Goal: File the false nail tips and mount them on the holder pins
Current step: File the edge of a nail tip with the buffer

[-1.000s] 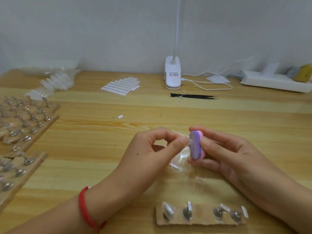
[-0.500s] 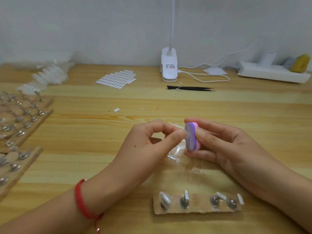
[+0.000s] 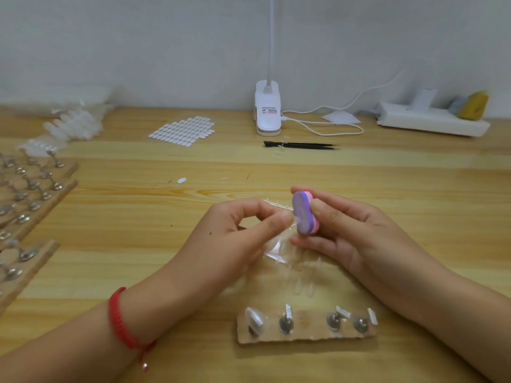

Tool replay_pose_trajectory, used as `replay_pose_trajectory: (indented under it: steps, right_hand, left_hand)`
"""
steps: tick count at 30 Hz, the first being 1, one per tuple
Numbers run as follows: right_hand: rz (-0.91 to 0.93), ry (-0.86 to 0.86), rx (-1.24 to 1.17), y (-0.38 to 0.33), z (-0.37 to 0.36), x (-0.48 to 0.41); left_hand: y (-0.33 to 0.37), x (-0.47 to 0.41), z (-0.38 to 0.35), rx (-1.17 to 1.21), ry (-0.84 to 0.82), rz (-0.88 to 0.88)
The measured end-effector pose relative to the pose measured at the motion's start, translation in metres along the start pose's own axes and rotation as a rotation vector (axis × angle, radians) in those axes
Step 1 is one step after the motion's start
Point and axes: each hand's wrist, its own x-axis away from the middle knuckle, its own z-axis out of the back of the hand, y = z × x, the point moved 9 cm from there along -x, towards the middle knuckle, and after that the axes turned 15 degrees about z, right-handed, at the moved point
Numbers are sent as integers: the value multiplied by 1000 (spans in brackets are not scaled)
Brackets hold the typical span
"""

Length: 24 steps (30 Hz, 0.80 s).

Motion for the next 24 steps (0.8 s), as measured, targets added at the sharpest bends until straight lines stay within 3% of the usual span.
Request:
replay_pose_trajectory:
  steps: [3,24]
  right_hand:
    - [-5,-81,45,-1,-7,1]
    - [-17,-102,41,2,-8,-2]
  left_hand:
    - [-1,0,-1,-28,-23,10]
    - [2,-2,-4,-84,-49,-18]
